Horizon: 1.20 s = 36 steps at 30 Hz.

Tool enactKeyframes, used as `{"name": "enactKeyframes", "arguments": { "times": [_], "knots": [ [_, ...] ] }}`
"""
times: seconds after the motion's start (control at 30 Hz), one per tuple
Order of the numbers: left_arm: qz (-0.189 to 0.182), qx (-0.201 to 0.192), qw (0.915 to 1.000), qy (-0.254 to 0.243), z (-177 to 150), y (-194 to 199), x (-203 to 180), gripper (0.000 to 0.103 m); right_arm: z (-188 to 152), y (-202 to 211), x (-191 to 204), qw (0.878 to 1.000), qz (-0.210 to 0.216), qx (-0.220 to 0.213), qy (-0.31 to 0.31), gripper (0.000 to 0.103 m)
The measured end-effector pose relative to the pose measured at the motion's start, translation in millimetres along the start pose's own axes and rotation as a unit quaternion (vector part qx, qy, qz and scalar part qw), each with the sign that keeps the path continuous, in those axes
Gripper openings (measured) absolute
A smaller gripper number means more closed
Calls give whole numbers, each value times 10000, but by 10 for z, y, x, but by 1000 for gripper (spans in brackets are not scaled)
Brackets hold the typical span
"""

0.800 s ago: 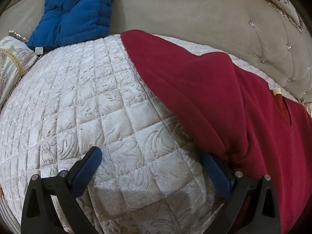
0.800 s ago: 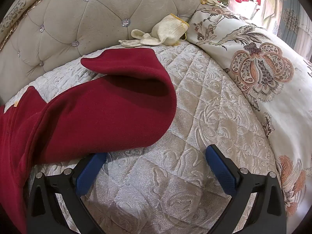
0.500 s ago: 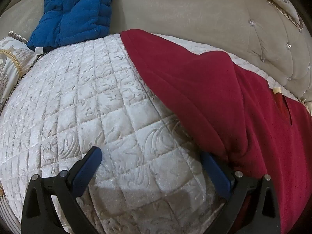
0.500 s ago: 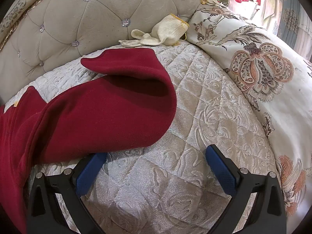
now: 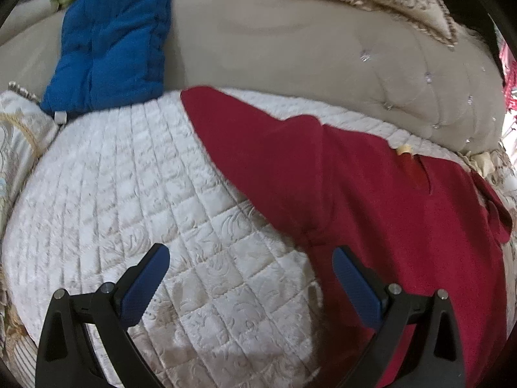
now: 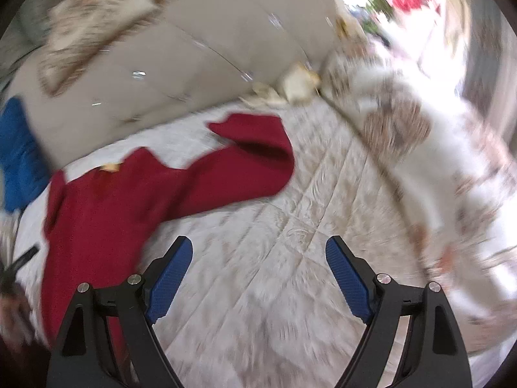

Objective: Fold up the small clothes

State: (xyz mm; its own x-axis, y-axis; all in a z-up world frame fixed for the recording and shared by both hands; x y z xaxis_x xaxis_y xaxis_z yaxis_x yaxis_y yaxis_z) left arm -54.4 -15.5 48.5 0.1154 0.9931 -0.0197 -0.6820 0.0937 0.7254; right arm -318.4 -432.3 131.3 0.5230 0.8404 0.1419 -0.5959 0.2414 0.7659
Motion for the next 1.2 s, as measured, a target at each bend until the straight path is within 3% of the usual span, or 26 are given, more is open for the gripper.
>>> {"name": "enactKeyframes", "arguments": {
  "times": [0.23, 0.37, 0.5, 0.77, 1.2],
  "knots": [
    [-270, -3, 9995, 154, 63, 159, 26, 103, 231, 1313, 505, 9895, 1303, -370, 507, 67],
    [-339, -27, 9991, 253, 55, 195, 23, 103, 267, 1617, 884, 9800, 1773, -557, 711, 68],
    [-261, -146, 9993, 235, 84, 215, 8, 103, 255, 1419, 1292, 9777, 1774, -607, 950, 68],
    [-139, -207, 9997, 76, 146, 121, -7, 102, 47, 289, 2079, 9843, 1205, -445, 1213, 68],
    [-88, -218, 9997, -48, 203, -44, -70, 102, -141, -601, 2523, 9891, 733, -299, 1240, 67]
  ]
}}
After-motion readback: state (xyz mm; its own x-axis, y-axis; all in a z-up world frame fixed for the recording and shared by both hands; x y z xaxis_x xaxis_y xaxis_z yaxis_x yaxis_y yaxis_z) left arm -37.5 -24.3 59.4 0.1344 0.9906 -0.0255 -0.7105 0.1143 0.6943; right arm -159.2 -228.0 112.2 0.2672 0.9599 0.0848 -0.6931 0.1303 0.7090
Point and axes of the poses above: each gripper's, at about its wrist camera, not at the fingertips, and y roughly against the way its jaws point, x to its left, z to its top, the point moved 2 cm from there along -y, roughly the way its jaws point, and after that the axes turned 4 degrees about -x, right-handed, at the moved point
